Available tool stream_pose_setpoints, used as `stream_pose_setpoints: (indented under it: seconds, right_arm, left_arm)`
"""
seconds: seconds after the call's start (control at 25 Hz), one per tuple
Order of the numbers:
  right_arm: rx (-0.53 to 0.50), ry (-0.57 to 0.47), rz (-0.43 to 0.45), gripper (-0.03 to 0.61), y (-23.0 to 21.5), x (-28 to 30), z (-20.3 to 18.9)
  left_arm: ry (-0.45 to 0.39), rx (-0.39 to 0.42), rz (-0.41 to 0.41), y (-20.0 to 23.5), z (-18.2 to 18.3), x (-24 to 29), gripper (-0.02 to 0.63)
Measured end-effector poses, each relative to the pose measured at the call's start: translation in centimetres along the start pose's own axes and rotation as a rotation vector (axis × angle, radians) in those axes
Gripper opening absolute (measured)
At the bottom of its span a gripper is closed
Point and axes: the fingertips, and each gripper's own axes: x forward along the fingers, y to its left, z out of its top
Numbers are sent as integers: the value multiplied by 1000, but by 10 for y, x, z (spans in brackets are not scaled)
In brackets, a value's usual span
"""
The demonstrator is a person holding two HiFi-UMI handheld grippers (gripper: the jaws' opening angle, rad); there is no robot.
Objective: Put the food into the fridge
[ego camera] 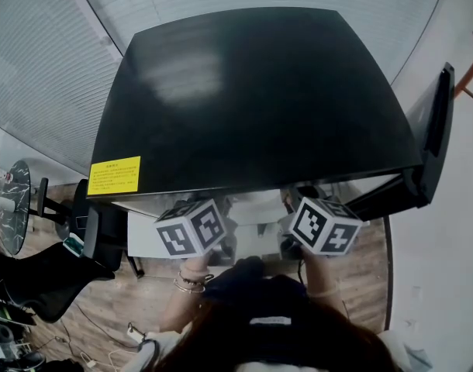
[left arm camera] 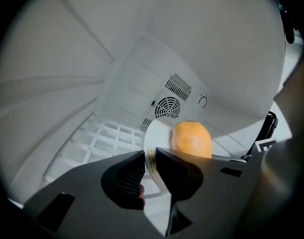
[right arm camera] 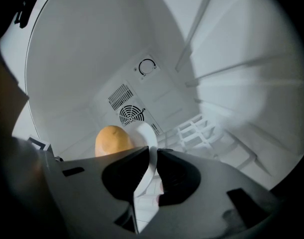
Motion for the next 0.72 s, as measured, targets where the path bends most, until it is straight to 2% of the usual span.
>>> stream_pose_setpoints:
  seconds: [0.28,0.72]
  right_arm:
    - [-46,14,-31,58,-4,-1,-1]
    - [-120,47,-71,66,-4,1,-4]
  left_arm:
    - [9,91,64,0,-6,2,81]
    - [18,112,88,2,-6,1,84]
